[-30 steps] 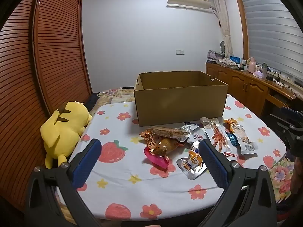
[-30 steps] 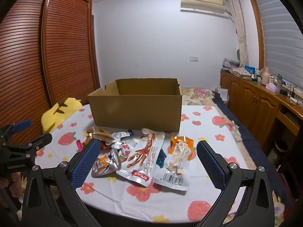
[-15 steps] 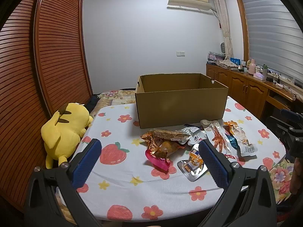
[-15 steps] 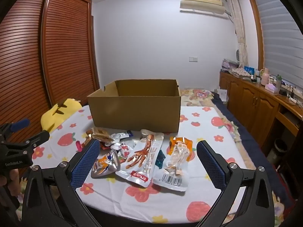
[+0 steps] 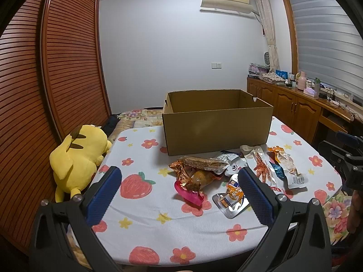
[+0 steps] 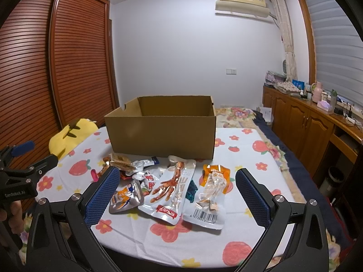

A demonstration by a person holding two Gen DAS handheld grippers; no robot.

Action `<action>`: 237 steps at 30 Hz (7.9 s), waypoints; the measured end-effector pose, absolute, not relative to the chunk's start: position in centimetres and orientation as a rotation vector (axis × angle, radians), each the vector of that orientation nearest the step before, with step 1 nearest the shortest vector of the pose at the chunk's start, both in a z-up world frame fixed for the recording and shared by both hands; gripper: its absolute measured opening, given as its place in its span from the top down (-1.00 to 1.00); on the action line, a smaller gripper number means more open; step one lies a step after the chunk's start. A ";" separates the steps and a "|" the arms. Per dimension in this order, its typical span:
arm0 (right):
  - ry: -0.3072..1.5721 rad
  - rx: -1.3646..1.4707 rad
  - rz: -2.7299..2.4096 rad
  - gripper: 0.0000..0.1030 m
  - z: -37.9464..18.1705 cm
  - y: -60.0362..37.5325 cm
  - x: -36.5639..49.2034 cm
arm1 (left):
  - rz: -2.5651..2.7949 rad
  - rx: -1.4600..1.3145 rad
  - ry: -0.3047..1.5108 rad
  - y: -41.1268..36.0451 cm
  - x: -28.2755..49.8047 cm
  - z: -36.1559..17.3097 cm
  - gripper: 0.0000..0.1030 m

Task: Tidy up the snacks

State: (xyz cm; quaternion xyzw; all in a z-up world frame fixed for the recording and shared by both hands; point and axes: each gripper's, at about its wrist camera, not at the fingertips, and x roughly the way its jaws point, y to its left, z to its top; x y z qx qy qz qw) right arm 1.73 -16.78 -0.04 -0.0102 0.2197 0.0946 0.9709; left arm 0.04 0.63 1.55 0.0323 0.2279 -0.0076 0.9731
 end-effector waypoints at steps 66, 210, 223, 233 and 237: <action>0.559 -0.016 0.182 -1.00 -4.9 -20.4 5.2 | -0.111 0.073 0.610 -0.8 4.5 -3.5 -1.00; 0.870 -0.140 0.298 0.39 -10.0 -21.8 12.8 | -0.455 -0.015 0.790 -2.0 9.1 -5.6 -0.16; 0.760 -0.090 0.341 0.39 -5.4 -22.2 10.9 | -0.442 -0.018 0.697 -1.0 10.4 -1.5 -0.16; 0.630 -0.158 0.378 0.39 1.0 -20.2 13.6 | -0.407 0.018 0.579 0.6 15.2 4.3 -0.17; 0.606 -0.163 0.395 0.39 2.6 -19.5 16.4 | -0.391 0.034 0.566 0.9 17.5 5.3 -0.17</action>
